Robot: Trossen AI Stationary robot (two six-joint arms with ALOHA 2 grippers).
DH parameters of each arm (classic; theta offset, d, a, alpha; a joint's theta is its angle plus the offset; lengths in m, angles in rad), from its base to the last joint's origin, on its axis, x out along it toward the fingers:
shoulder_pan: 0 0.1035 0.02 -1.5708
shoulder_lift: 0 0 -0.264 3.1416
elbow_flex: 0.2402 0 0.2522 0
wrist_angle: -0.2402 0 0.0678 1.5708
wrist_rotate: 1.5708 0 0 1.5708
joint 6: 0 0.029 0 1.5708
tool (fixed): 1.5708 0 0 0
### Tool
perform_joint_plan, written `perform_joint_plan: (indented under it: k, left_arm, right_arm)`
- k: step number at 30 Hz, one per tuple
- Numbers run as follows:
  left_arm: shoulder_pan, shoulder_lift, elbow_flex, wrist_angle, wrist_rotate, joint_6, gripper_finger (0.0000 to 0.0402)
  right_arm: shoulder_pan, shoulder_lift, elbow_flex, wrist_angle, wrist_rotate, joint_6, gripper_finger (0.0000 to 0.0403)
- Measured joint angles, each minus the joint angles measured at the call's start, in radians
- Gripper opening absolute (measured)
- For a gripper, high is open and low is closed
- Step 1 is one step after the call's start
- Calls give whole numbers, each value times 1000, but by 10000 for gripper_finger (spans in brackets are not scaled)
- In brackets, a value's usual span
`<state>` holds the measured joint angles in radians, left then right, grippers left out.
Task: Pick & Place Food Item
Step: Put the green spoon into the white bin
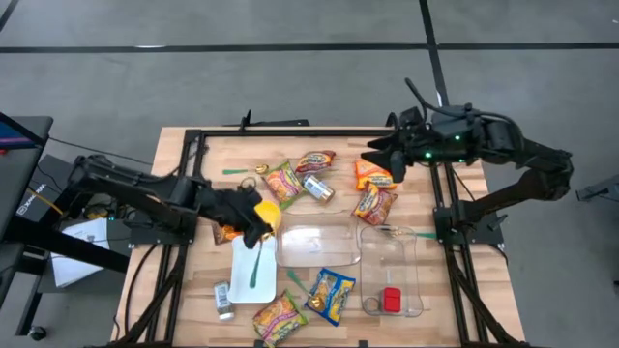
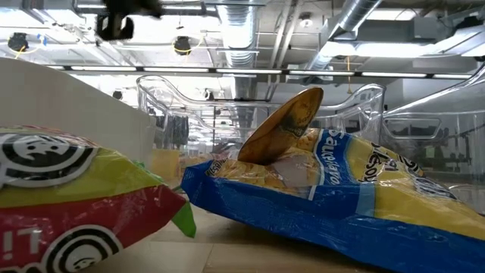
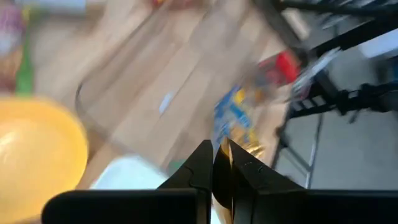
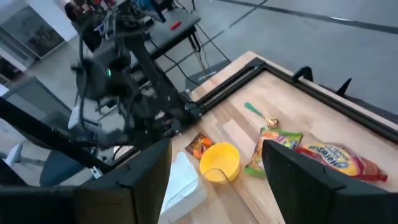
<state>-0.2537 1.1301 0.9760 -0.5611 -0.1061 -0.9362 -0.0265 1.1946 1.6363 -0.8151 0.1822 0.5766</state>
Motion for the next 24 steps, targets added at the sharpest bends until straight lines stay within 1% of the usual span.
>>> perform_joint_plan:
  k: [3,5,7,12,19,24]
  left_arm:
    - [-44,0,-63,3,-34,-42,14]
    - [-64,0,-95,6,-56,-34,12]
    - [-73,0,-129,47,-62,-13,13]
    - [-73,0,-190,146,-24,70,14]
    - [-52,0,-266,178,9,69,15]
    - [-52,0,-307,222,10,65,15]
  right_arm:
    - [0,-5,0,-22,8,0,244]
    - [0,-5,0,-25,11,1,244]
    - [0,-3,0,-24,10,2,244]
    - [0,6,-2,-26,6,18,244]
    - [2,5,-23,-24,3,34,241]
    - [14,5,-39,-25,2,43,232]
